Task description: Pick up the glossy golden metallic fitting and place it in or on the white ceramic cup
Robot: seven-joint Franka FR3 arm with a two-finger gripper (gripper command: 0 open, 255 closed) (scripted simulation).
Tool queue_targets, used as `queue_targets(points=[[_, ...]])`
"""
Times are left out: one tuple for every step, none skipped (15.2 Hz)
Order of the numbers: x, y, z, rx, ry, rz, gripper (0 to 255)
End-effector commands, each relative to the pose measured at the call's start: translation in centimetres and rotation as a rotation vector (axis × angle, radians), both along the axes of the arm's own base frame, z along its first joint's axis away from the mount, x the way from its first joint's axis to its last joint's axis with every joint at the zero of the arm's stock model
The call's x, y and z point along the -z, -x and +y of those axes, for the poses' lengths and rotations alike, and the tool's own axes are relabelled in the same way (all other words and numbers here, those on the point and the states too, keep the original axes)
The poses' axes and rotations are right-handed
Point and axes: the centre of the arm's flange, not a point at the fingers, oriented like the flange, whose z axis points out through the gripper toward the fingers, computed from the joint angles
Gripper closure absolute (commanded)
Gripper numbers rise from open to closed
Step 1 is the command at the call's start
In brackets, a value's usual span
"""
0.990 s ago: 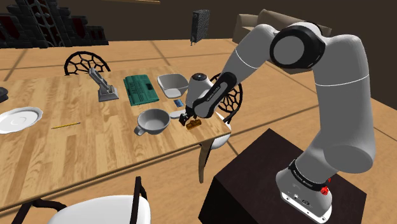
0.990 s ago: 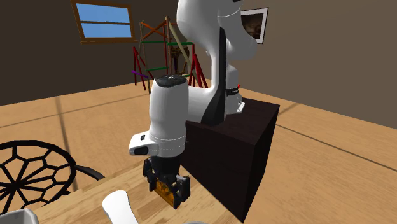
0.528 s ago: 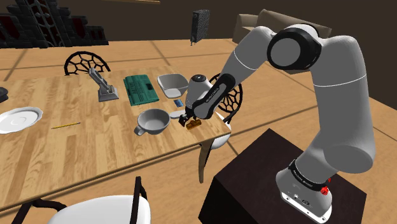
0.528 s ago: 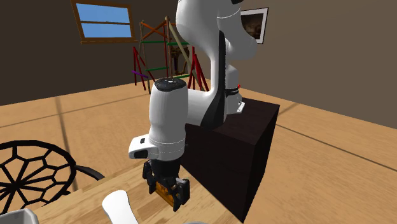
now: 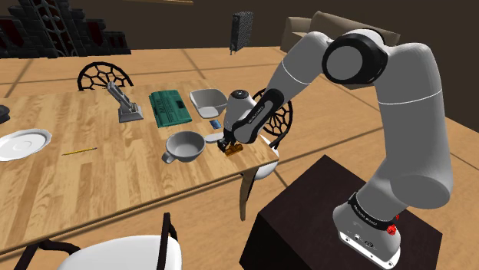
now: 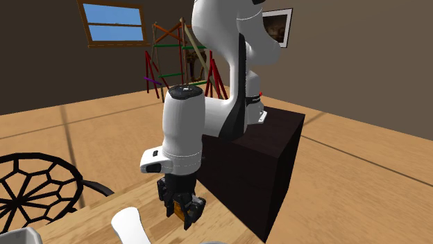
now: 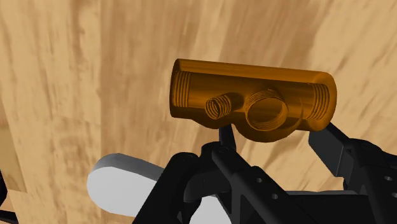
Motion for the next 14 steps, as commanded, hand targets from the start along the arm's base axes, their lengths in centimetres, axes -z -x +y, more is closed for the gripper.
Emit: queue_targets(points=[[0.0, 0.0, 0.0, 0.000, 0.000, 0.000, 255], [0.0, 0.0, 0.0, 0.000, 0.000, 0.000, 255], [0.0, 0.0, 0.0, 0.000, 0.000, 0.000, 255], [0.0, 0.0, 0.0, 0.000, 0.000, 0.000, 255], [-0.5, 0.0, 0.0, 0.000, 0.000, 0.000, 255], [-1.0, 0.0, 0.0, 0.000, 0.000, 0.000, 255], [-1.6, 0.0, 0.0, 0.000, 0.000, 0.000, 255], [-2.1, 0.0, 0.0, 0.000, 0.000, 0.000, 255], [-2.6, 0.0, 0.0, 0.000, 0.000, 0.000, 255], [-3.2, 0.0, 0.0, 0.000, 0.000, 0.000, 255], [-3.7, 0.0, 0.0, 0.000, 0.000, 0.000, 255], [-4.2, 0.0, 0.0, 0.000, 0.000, 0.000, 255], [-4.7, 0.0, 0.0, 0.000, 0.000, 0.000, 255], [-5.3, 0.0, 0.0, 0.000, 0.000, 0.000, 255]])
